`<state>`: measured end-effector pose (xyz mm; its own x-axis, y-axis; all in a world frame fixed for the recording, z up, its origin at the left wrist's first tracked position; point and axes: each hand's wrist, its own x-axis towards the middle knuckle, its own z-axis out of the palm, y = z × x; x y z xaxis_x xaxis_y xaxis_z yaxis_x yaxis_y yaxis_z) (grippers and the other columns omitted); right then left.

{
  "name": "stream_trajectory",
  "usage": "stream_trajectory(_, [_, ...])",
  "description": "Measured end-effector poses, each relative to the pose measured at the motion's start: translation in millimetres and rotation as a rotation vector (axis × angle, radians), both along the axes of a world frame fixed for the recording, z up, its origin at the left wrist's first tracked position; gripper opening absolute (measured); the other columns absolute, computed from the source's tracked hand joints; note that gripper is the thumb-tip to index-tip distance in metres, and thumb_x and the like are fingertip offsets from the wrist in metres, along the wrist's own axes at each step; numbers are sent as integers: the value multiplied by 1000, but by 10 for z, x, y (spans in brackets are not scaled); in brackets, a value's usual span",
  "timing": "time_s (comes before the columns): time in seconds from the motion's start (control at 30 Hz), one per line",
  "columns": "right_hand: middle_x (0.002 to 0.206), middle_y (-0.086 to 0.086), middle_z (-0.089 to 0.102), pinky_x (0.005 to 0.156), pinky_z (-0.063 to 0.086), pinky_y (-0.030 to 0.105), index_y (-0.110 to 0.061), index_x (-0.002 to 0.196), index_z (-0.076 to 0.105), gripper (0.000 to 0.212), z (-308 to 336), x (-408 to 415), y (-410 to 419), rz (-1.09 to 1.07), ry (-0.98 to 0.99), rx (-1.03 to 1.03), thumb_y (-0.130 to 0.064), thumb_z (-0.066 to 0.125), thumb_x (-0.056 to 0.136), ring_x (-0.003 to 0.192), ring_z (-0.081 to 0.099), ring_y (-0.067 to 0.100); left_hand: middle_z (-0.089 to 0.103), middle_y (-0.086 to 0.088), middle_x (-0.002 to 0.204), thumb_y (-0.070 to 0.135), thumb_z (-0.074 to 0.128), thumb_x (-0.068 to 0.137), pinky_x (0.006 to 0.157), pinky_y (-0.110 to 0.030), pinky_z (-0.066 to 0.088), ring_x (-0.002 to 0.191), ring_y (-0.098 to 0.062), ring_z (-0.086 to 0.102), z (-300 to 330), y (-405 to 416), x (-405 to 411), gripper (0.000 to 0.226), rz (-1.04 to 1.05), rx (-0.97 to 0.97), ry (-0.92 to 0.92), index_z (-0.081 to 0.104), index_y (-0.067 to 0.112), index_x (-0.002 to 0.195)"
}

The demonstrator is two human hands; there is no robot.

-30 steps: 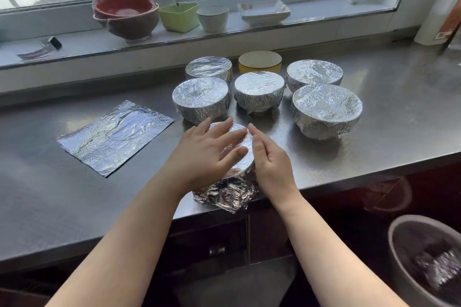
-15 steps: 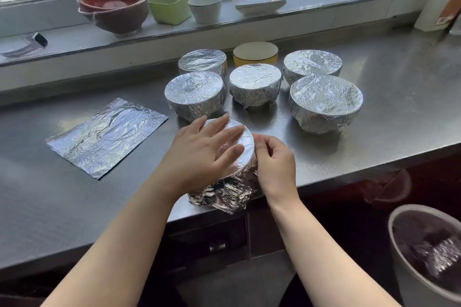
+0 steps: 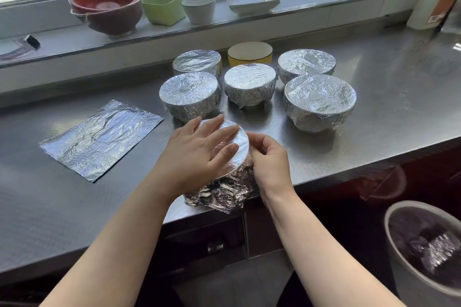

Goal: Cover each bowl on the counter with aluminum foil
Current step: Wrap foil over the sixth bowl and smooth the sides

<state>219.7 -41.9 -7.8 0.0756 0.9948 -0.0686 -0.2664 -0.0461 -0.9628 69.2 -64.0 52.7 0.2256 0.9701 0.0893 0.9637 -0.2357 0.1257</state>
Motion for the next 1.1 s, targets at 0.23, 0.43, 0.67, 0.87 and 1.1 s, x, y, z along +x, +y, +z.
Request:
stream_trajectory(0.23, [83,-2,75,63,51,30,-22,95,69,15,-31,45,8,47,-241,36,-9,64,90,69,66,10,16,18,161,80,-5,78,119,-43,14,149,-20,11,-4,3,3,78,-2,9,-10,23,55,146])
stream_trajectory(0.43, [107,-8,64,84,43,36,-34,113,59,25,-40,76,-20,74,-931,240,-25,53,91,103,54,21,17,17,161,80,-5,80,119,-46,15,149,-21,14,-28,14,-8,77,0,15,-10,24,54,147])
stream_trajectory(0.67, [123,-3,57,89,34,37,-29,127,59,37,-36,210,-6,26,-1325,330,-18,49,93,113,47,26,17,18,160,81,-6,79,118,-45,16,148,-21,14,-18,6,17,76,27,3,-7,22,56,146])
stream_trajectory(0.87, [104,-3,72,92,50,29,-21,111,68,18,112,367,-67,-178,-450,279,-24,55,99,102,66,10,14,15,162,64,10,97,118,-44,12,149,-24,11,-12,-52,174,53,211,-12,-20,21,53,147])
stream_trajectory(1.1, [81,-12,65,79,49,25,-24,103,70,13,88,-8,-297,-141,-216,214,-28,59,97,77,58,1,15,13,162,59,14,98,117,-45,11,148,-27,11,-1,-78,265,50,294,-4,-54,23,52,147])
